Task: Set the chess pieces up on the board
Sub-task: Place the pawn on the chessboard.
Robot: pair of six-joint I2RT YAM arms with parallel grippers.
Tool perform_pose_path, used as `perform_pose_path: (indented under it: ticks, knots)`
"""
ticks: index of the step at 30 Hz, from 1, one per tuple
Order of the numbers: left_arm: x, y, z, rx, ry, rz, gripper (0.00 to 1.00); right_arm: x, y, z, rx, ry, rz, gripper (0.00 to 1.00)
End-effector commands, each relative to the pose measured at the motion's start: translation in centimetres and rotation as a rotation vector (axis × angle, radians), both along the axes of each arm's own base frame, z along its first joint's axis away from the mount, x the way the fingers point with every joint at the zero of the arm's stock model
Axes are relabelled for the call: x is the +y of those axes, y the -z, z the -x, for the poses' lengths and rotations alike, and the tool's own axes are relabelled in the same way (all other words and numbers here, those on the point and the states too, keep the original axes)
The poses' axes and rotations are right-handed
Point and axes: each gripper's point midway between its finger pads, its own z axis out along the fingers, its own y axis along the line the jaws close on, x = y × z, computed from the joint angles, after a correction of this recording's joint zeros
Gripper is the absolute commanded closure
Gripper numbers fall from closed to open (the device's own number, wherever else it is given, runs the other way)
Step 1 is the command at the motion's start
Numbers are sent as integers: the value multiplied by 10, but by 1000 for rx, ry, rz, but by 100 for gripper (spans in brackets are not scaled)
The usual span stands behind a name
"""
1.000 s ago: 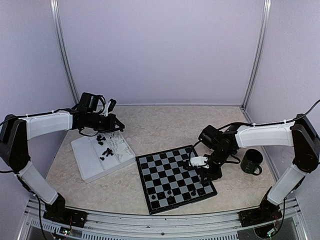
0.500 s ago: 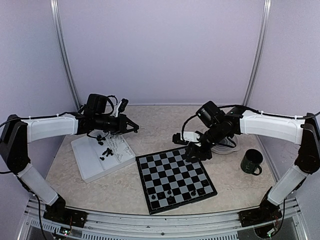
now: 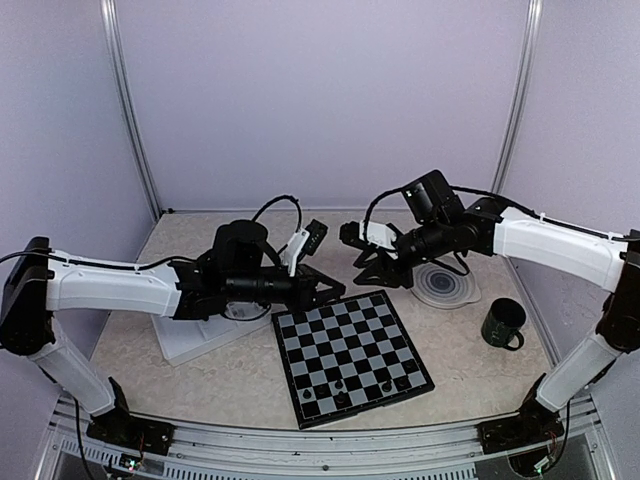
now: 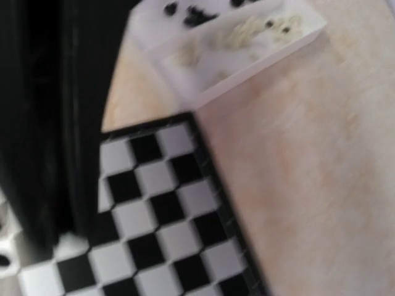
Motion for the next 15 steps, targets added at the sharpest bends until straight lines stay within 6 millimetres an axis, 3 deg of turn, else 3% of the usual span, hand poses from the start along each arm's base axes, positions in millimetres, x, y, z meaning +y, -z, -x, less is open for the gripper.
perform_pose_path:
  ticks: [1, 8, 15]
  knots:
    - [8, 28, -6, -215, -56, -39, 93, -33, 12, 18, 28, 0, 17, 64]
    - [9, 94, -12, -227, -45, -234, 92, -77, 32, 23, -37, 111, 80, 65]
    - [24, 138, -3, -210, -21, -319, 90, -80, 37, 13, -47, 142, 80, 65]
